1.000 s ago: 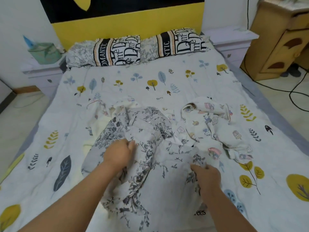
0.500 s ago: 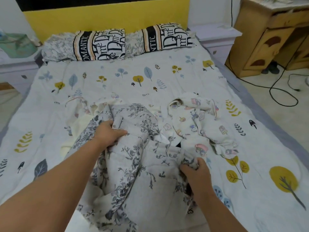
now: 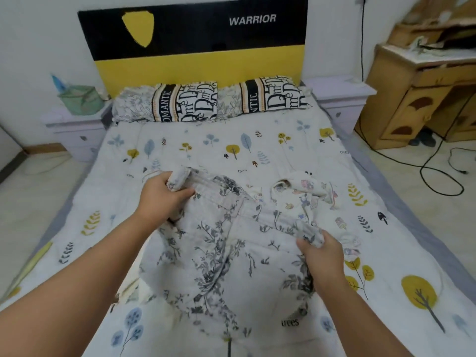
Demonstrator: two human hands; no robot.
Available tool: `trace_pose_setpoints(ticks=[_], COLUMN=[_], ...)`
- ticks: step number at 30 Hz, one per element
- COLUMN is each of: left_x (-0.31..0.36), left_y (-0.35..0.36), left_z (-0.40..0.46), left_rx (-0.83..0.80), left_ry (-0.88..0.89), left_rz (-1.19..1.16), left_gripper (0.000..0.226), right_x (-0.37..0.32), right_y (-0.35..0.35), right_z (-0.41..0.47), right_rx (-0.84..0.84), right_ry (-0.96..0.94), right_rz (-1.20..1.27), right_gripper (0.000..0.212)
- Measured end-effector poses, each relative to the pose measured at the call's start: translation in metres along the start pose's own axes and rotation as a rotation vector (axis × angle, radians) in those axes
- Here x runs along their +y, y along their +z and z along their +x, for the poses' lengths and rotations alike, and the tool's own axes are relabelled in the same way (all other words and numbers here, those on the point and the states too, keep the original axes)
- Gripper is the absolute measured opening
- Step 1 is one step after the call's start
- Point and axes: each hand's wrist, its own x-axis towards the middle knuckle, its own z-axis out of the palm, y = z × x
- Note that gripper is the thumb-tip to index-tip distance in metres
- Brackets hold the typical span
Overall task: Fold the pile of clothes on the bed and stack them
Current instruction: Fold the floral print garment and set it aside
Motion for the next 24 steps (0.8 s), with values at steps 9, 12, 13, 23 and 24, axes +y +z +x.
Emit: trace_pose_setpoints(ticks=[9,12,13,23,24], left_x=[0.055,0.097,0.107,0.181,0.19], left_y=[-0.115,-0.15,-0.16,-0.234,-0.24], left_z=[-0.028,-0.061,-0.07,-0.136,-0.144], left_rx=[0.057,0.103,0.126,0.231,0.225], left_ry=[0.042,0.08,0.091,0.302,0.32], left_rz=[-0.055,-0.076,-0.09,-0.146,-0.146], left_gripper=[0.093,0.076,0.056,0.048,0.047], right_x=[-0.111,-0.145,-0.155,-0.227,-0.233], right_y=[-0.027,-0.038,-0.041,-0.076,-0.081], right_z=[-0.078,-0.106,-0.115,-0.216,-0.226], right_rx=[-0.006,-0.018,-0.012,0.071,0.071], right_ry=[-0.24,-0.334,-0.351,-0.595,-0.62], right_rz=[0.047,0.055,0.055,0.069,0.073], right_gripper=[0.064,0.061,0.059,0.028,0.024])
